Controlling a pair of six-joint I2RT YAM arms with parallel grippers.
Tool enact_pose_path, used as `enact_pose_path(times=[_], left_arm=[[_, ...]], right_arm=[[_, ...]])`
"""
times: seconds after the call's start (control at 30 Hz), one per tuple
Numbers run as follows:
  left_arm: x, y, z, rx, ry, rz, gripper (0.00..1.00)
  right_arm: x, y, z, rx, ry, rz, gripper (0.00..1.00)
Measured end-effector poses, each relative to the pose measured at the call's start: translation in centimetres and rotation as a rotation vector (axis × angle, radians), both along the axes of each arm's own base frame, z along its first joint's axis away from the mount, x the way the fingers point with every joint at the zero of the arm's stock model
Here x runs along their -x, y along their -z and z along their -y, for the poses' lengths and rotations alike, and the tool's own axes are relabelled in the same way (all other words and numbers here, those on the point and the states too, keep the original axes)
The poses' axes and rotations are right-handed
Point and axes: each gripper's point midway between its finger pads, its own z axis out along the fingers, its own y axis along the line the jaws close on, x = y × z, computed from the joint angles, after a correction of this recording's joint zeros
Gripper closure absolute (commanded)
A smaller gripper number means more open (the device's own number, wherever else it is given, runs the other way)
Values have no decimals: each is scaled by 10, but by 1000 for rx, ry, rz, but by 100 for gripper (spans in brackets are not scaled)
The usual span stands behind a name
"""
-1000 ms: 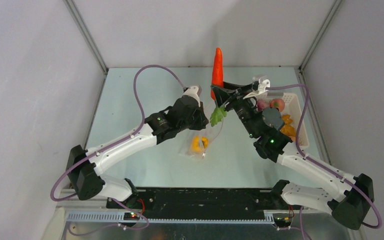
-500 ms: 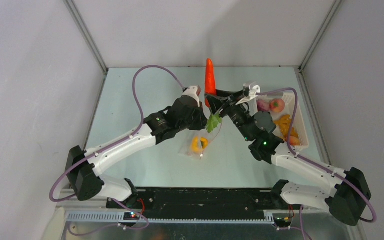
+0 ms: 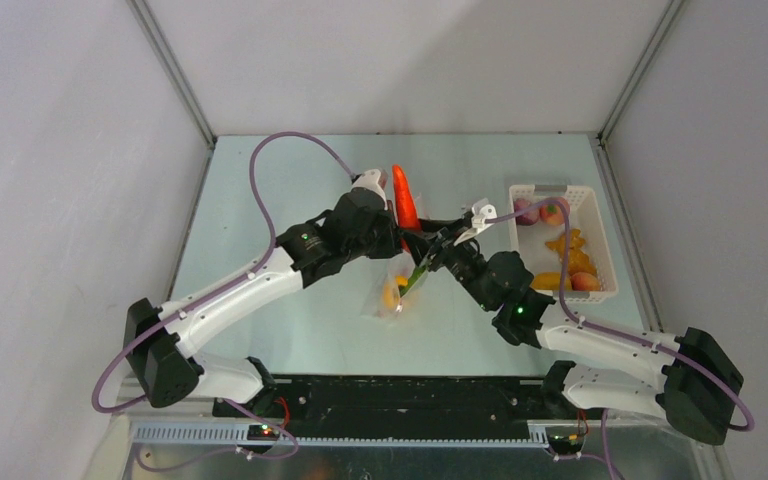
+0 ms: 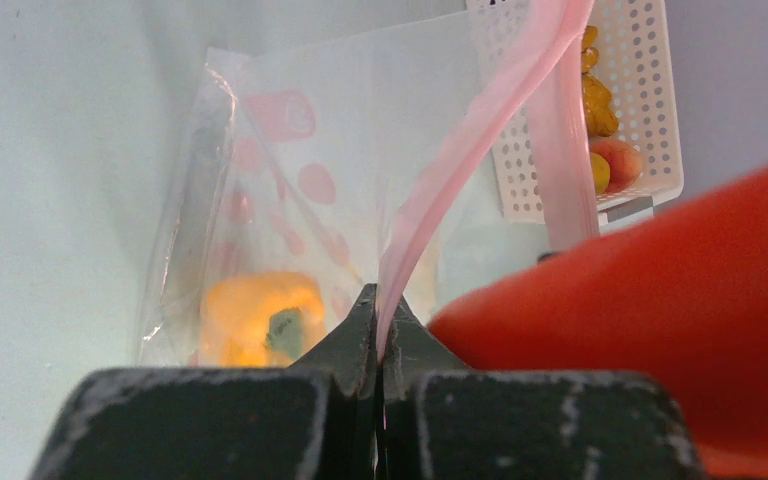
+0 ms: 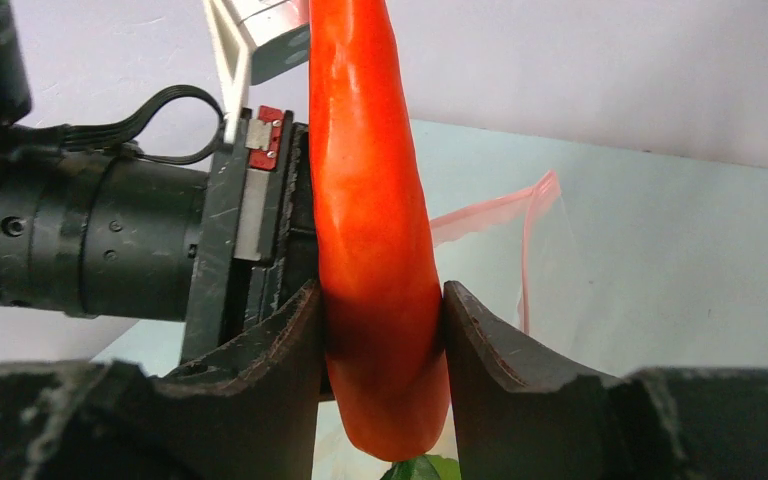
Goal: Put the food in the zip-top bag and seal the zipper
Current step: Place the fake vegetable in the zipper food storage bag, then pick up the fake fruit from the bin.
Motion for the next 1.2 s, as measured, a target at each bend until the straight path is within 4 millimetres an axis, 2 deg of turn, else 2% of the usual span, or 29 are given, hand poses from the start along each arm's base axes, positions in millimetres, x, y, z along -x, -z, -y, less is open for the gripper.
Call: enact_pose_path(times=[0.07,0.1,0.17,0.43,0.57,0.7,0.83,0.9,0.97,1.1,1.2], left_arm=[[0,1,-2,-2,-7,-9,100],[0,1,-3,-1,-10,-10,100],[0,0,-4,2,-12,-10,100],[1,-7,-5,19,-18,-3,100],[1,-9,-6,23,-18,1,100],[2,-9,-6,23,-16,3,100],[1,-9,-7,17,-13,9,100],[0,-9,-8,8,-14,16,100],[-2,-9,-10,-5,-20,28,100],[-8,-10,-17,-48,-39,63,100],[-13,-18,-25,-83,-61,94,100]], right_arm=[[5,0,-2,7,1,0,62],[7,1,-2,13,2,-1,49],[10,2,-2,18,4,-6,37],[10,7,7,45,52,-30,17],[11,7,13,49,67,-36,3],[13,-1,21,35,86,-30,0],[11,-9,39,21,134,-32,1],[5,-8,54,26,175,-55,0],[-7,-5,78,25,248,-113,0],[-40,2,151,8,478,-285,1],[-52,21,207,11,651,-410,1]])
